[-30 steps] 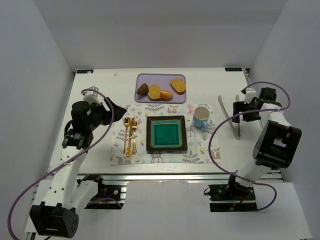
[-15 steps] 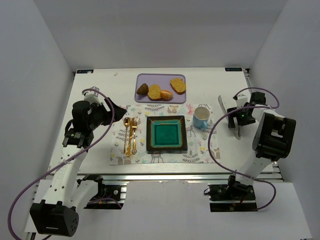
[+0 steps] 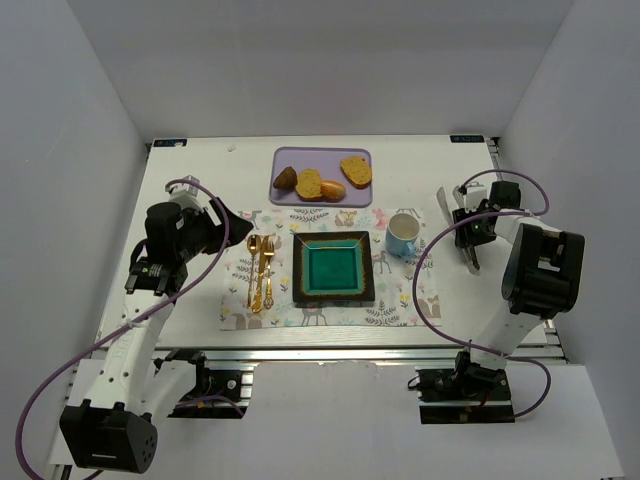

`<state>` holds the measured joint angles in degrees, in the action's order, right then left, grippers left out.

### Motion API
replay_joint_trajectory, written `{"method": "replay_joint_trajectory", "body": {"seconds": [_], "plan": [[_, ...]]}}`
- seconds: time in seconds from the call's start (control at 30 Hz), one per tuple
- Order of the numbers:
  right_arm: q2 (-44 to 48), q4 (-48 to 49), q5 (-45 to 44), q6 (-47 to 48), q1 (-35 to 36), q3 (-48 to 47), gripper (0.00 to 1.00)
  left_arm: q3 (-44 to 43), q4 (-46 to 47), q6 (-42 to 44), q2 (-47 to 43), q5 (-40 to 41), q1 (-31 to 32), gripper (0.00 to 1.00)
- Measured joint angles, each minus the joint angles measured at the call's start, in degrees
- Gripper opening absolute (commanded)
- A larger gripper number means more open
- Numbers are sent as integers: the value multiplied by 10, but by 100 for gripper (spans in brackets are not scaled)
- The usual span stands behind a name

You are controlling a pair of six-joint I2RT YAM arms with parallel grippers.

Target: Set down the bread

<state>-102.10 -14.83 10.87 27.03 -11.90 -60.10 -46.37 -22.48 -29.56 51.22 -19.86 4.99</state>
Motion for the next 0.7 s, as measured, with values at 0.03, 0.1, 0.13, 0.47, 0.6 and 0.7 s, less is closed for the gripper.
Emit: {"method": "replay_joint_trajectory", "body": {"seconds": [0.03,0.1,0.13,0.47,0.6,0.7], "plan": [[0,1,0,1,0,1,45,0,-1,0,0,1,0,83],[0,5,3,-1,0,3,32,0,-3,0,0,3,0,83],[0,7,4,-1,0,4,28,0,-3,0,0,3,0,83],[43,-30,53,-26,0,-19,23,0,-12,0,-4,5,0,83],[70,-39,89,-44,13,-95,35,0,-11,0,-4,5,0,83],[79,-35,109,-61,39,-145,43,-2,-12,-1,-4,5,0,83]]}}
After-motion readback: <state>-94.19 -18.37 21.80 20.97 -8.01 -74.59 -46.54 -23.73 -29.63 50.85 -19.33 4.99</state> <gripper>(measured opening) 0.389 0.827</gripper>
